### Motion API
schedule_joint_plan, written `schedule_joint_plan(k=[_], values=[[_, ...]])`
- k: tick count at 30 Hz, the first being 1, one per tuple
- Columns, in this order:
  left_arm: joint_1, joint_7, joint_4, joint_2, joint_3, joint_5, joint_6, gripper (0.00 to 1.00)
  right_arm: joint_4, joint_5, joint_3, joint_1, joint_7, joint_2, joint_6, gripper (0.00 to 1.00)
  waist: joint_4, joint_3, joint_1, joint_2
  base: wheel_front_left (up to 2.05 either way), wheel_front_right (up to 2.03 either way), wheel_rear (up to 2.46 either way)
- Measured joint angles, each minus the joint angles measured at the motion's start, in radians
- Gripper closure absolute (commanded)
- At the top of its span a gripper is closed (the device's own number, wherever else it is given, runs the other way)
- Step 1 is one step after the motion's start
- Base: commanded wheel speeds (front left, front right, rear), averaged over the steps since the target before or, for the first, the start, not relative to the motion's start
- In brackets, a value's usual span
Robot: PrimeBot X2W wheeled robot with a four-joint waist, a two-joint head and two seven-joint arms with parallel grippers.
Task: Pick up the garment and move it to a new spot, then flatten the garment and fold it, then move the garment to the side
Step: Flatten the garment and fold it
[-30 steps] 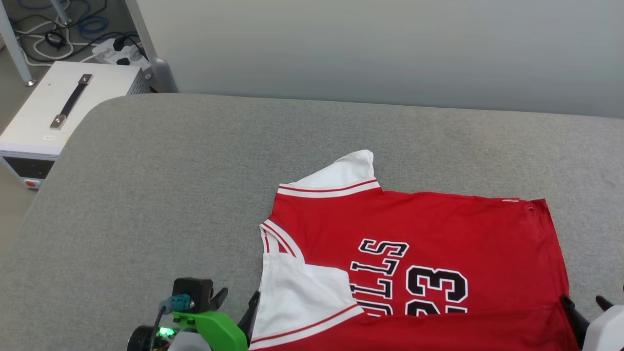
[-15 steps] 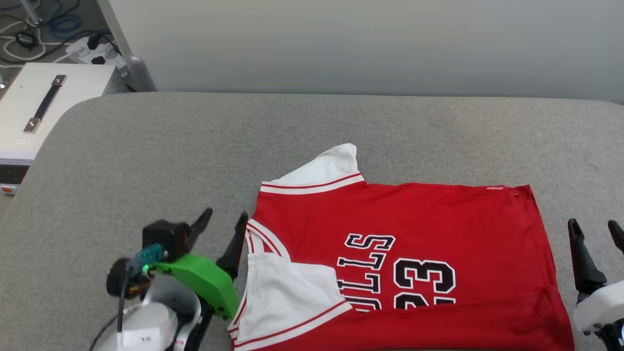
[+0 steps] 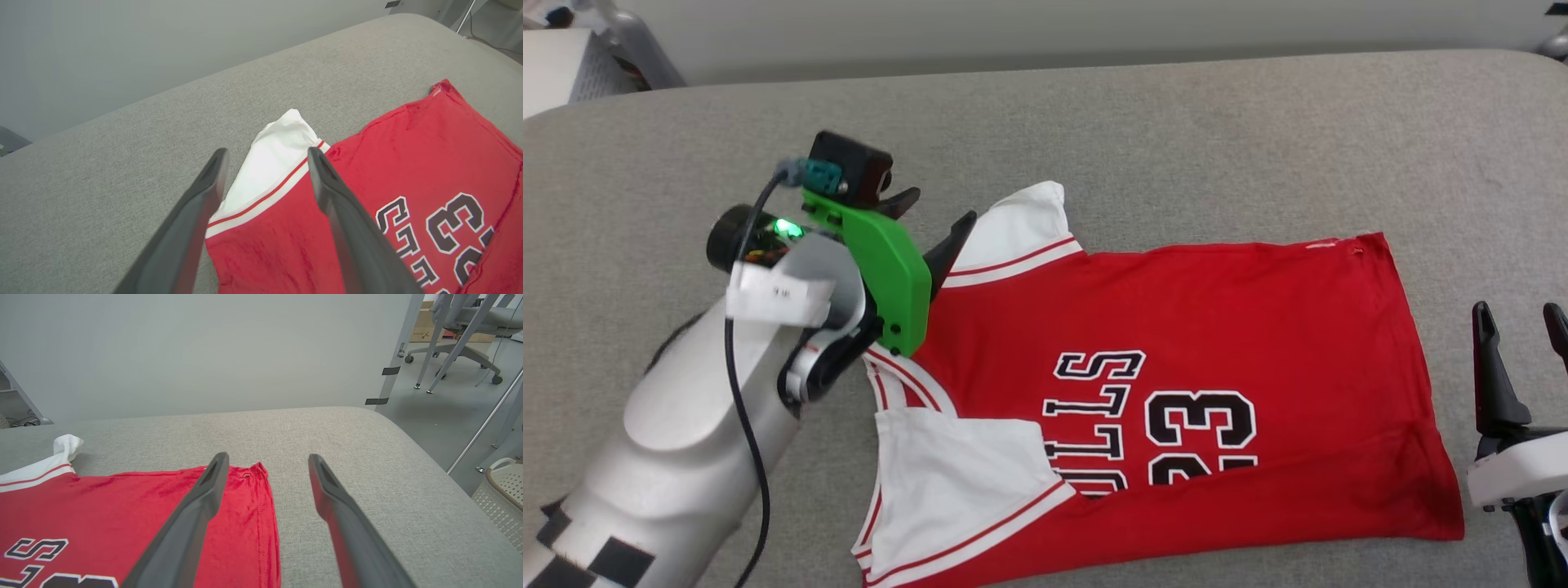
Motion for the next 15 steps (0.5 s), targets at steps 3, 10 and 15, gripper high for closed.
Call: schedule_joint_plan(k=[3,10,15], values=[[-0.088,0.121,0.082,-0.007,-0.015,-0.03,-0.029,0.0,-0.001,-0.001,0.013,-0.024,-0.002,-0.001,0.0,0.0,-0.024,0.033,0.0,0.0,0.0,0.0,0.0],[-0.23,0.333,0.252,-0.026,-0.054,-0.07,-0.055,0.0,-0.002,0.004,0.039,-0.06,-0.002,-0.005,0.0,0.0,-0.075,0.106,0.0001,0.0,0.0,0.0,0.0],[-0.276,0.355,0.343,-0.028,-0.08,-0.055,-0.064,0.0,0.006,0.013,0.063,-0.079,-0.006,-0.006,0.0,0.0,-0.103,0.151,0.0001,0.0,0.0,0.0,0.0]])
